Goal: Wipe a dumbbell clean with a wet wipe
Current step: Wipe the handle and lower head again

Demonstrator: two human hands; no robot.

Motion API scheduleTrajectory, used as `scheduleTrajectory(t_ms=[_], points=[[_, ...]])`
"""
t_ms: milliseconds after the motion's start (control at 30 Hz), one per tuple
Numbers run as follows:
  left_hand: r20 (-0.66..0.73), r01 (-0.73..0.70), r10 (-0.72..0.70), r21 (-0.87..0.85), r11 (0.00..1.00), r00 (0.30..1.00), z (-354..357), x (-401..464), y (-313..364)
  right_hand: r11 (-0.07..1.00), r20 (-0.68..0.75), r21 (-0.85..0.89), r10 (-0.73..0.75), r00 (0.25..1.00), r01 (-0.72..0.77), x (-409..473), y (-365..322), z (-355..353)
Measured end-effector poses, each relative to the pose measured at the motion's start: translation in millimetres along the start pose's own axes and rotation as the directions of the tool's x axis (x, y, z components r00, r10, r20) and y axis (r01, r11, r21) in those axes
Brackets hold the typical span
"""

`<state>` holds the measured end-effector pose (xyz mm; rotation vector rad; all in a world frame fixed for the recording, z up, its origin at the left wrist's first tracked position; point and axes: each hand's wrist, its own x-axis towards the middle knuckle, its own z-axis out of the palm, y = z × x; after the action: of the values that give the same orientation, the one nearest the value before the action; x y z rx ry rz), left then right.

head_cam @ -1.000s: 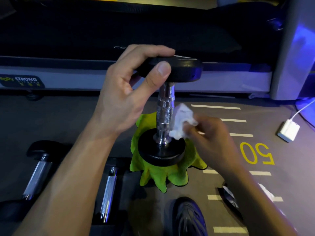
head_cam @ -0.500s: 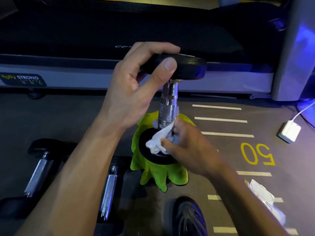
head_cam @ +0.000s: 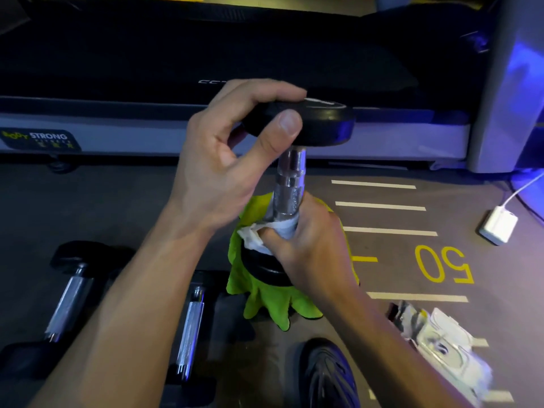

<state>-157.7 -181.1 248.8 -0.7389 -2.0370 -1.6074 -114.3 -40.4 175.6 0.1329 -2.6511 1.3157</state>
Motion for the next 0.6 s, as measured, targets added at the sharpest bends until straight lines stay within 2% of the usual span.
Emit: scheduleTrajectory(t_ms=[67, 100, 167, 200, 233, 267, 300, 367, 433, 500, 533, 600], points=[[-0.012, -0.006, 0.006, 0.01, 1.0, 1.0, 0.5, -0.7, 2.5, 1.0, 0.091, -0.011, 0.005, 0.996, -0.004, 5.3, 5.3, -7.0], [-0.022, -0.001, 0.001, 0.025, 1.0, 1.0, 0.2, -0.4, 2.2, 0.998, 0.216, 0.056, -0.017, 0.976, 0.006, 11.3, 9.9, -15.7], [-0.029, 0.012, -0.011, 0.035, 0.999, 1.0, -2.1, -0.1, 1.4, 0.932, 0.52, 0.355, -0.137, 0.843, -0.067, 21.7, 18.5, -37.5], [-0.022, 0.016, -0.015, 0.027, 1.0, 1.0, -2.3, -0.2, 1.2, 0.869, 0.597, 0.471, -0.184, 0.781, -0.155, 24.1, 18.2, -45.5], [-0.019, 0.016, -0.015, 0.022, 1.0, 1.0, -1.4, -0.2, 1.3, 0.84, 0.626, 0.506, -0.2, 0.754, -0.198, 25.5, 17.7, -48.6], [-0.023, 0.016, -0.015, 0.025, 1.0, 1.0, 0.3, 0.0, 1.5, 0.864, 0.611, 0.471, -0.172, 0.773, -0.179, 26.7, 15.5, -45.0], [-0.029, 0.016, -0.015, 0.031, 0.999, 0.999, 2.7, 0.2, 2.2, 0.913, 0.526, 0.392, -0.121, 0.842, -0.113, 24.7, 13.6, -36.6], [-0.045, 0.012, -0.011, 0.037, 0.999, 0.999, 4.5, 1.1, 3.0, 0.978, 0.24, 0.205, -0.013, 0.971, -0.038, 15.4, 6.8, -14.7], [-0.044, 0.013, -0.012, 0.02, 1.0, 0.999, 0.1, 0.0, 2.1, 0.992, 0.097, 0.124, -0.001, 0.995, -0.011, 8.6, -3.4, -2.4], [-0.023, 0.014, -0.014, 0.008, 1.0, 1.0, -4.8, -2.9, 0.7, 0.994, 0.135, 0.104, -0.026, 0.99, 0.012, 9.9, -1.2, -7.5], [-0.023, 0.012, -0.011, 0.01, 1.0, 1.0, -6.8, -4.0, 0.6, 0.991, 0.223, 0.131, -0.057, 0.973, 0.028, 13.6, 1.3, -14.5], [-0.028, 0.014, -0.014, 0.006, 1.0, 1.0, -7.6, -5.4, 1.0, 0.957, 0.46, 0.289, -0.157, 0.874, 0.02, 17.8, 8.5, -29.7]])
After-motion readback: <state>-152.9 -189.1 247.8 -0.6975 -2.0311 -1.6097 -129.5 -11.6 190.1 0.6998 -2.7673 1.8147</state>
